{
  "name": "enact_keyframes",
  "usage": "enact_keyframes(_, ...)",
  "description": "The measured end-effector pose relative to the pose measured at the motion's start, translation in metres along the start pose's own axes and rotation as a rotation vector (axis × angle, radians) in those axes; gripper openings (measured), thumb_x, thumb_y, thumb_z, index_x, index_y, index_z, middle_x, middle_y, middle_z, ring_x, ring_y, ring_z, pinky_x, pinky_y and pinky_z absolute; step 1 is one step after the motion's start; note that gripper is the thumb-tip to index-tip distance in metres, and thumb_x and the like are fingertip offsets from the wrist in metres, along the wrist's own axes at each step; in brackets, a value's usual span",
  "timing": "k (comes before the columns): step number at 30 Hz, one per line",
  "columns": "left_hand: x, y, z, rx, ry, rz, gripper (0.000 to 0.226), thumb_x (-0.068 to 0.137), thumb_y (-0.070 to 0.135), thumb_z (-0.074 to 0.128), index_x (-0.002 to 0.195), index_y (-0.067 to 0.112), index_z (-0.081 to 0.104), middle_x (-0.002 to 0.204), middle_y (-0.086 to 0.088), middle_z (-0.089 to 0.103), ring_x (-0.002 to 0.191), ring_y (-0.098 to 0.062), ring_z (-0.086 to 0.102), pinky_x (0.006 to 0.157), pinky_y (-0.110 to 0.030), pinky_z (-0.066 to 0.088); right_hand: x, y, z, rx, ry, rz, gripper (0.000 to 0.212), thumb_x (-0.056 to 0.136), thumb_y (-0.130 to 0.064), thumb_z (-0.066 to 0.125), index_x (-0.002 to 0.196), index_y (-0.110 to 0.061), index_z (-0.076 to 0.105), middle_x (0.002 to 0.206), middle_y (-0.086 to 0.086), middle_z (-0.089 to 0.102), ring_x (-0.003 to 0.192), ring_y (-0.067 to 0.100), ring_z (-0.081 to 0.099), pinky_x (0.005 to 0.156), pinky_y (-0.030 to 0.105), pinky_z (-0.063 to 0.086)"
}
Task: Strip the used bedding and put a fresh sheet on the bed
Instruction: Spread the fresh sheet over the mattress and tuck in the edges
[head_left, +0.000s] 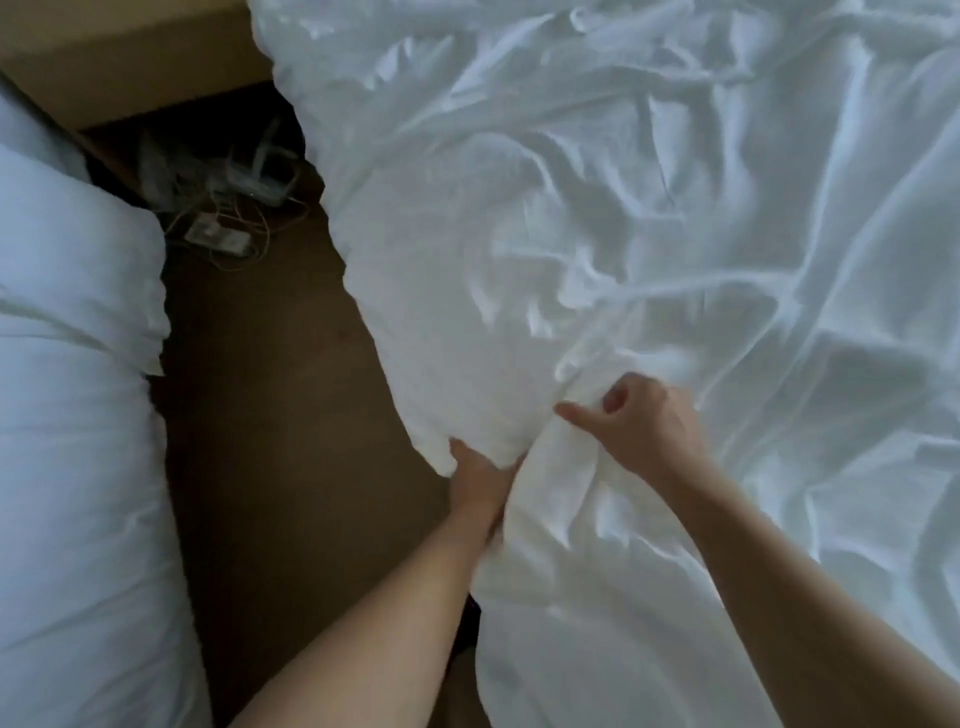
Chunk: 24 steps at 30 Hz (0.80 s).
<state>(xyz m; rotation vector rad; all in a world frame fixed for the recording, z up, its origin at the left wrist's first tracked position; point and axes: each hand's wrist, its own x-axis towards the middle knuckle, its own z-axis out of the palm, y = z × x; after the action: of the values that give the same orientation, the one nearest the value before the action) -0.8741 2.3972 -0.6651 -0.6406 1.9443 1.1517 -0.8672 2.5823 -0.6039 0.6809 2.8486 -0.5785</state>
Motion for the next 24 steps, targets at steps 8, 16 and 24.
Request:
enact_keyframes(8, 0.087, 0.135, -0.072, 0.729, 0.014, 0.044, 0.129, 0.028, 0.078, 0.077, 0.140, 0.020, 0.051, 0.144, -0.007, 0.048, 0.135, -0.033, 0.043, 0.106, -0.039, 0.045, 0.089, -0.031, 0.055, -0.290, -0.192, 0.166, 0.131, 0.055, -0.105, 0.021, 0.158, -0.025, 0.004, 0.162, 0.022, -0.021, 0.144, 0.055, -0.020, 0.111, 0.075, -0.006)
enact_keyframes(16, 0.138, 0.177, -0.119, 0.996, -0.479, 0.159, 0.064, 0.067, 0.055, 0.084, 0.122, 0.026, 0.067, 0.120, 0.008, 0.069, 0.108, -0.016, 0.067, 0.090, -0.030, 0.056, 0.260, -0.137, 0.045, -0.019, -0.052, 0.049, 0.120, 0.057, -0.103, 0.033, 0.156, -0.044, 0.001, 0.168, 0.008, -0.011, 0.149, 0.049, -0.009, 0.114, 0.071, -0.004)
enact_keyframes(24, 0.313, 0.438, -0.237, 1.108, 0.185, 0.575, 0.089, 0.084, 0.069, 0.063, 0.156, 0.040, 0.021, 0.165, -0.009, 0.009, 0.148, -0.038, 0.018, 0.119, -0.053, 0.024, 0.422, -0.241, 0.080, -0.003, -0.034, 0.143, 0.123, 0.058, -0.102, 0.035, 0.152, -0.044, -0.019, 0.163, 0.019, -0.023, 0.146, 0.054, -0.015, 0.114, 0.067, -0.010)
